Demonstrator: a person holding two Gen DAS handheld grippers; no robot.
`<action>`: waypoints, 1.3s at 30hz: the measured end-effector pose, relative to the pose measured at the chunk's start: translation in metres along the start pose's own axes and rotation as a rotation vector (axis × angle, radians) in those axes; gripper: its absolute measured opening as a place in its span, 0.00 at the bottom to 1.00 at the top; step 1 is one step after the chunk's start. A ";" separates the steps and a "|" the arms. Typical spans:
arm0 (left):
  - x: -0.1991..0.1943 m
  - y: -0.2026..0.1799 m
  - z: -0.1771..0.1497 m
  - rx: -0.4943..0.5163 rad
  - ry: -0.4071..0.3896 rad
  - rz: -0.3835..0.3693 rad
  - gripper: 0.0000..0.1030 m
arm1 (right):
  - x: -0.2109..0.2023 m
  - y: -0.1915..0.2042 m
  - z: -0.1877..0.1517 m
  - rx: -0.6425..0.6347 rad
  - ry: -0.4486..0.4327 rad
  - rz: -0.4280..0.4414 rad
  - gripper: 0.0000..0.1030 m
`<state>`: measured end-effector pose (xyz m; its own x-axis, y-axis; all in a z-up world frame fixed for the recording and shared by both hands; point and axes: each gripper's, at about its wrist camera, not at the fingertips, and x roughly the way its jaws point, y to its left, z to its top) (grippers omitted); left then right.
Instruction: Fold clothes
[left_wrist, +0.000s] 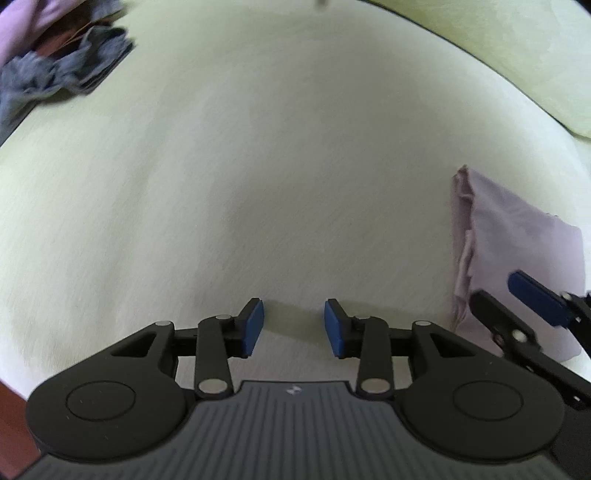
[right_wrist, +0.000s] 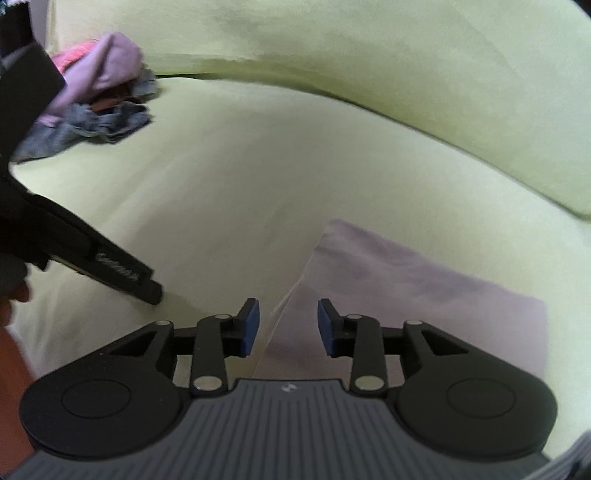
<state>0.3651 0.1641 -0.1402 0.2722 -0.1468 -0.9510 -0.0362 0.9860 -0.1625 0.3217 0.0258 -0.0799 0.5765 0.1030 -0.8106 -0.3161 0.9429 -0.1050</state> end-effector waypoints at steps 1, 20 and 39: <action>0.001 0.000 0.001 0.005 -0.002 -0.003 0.44 | 0.006 0.002 0.001 -0.002 0.002 -0.024 0.30; 0.015 -0.001 0.015 0.076 -0.019 -0.068 0.46 | 0.037 0.023 0.007 -0.097 0.032 -0.191 0.48; 0.010 -0.020 0.026 0.092 0.037 -0.110 0.46 | 0.008 -0.022 0.008 0.037 0.001 0.007 0.02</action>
<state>0.3937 0.1450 -0.1390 0.2343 -0.2551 -0.9381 0.0809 0.9667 -0.2427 0.3391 0.0085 -0.0795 0.5734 0.1092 -0.8119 -0.2922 0.9532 -0.0782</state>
